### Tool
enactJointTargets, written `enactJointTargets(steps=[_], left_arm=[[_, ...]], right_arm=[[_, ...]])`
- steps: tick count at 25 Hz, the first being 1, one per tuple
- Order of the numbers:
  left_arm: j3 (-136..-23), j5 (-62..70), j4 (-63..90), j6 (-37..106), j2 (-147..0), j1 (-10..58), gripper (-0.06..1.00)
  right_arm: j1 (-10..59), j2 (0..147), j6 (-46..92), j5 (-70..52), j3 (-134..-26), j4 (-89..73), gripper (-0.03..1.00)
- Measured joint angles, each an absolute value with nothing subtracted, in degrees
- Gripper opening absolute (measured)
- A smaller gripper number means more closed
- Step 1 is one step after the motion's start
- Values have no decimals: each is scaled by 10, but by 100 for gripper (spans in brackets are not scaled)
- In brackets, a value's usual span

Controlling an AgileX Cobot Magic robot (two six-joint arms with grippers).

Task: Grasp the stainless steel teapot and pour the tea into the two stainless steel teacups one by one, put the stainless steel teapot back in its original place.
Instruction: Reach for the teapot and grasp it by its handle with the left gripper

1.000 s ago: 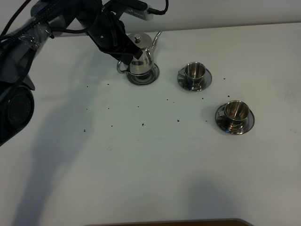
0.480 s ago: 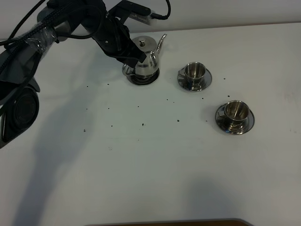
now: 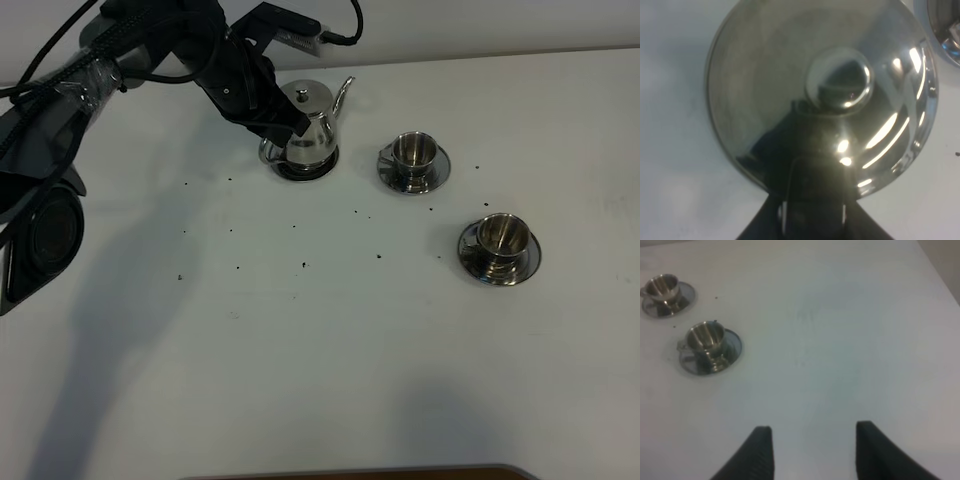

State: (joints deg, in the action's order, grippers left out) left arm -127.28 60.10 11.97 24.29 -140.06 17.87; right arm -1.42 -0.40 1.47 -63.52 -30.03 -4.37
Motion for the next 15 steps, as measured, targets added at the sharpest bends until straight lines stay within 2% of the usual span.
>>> enactJointTargets(steps=[15], left_arm=[[-1273, 605, 120, 243, -1407, 179, 26]], right_arm=[[-14, -4, 15, -635, -300, -44, 38]])
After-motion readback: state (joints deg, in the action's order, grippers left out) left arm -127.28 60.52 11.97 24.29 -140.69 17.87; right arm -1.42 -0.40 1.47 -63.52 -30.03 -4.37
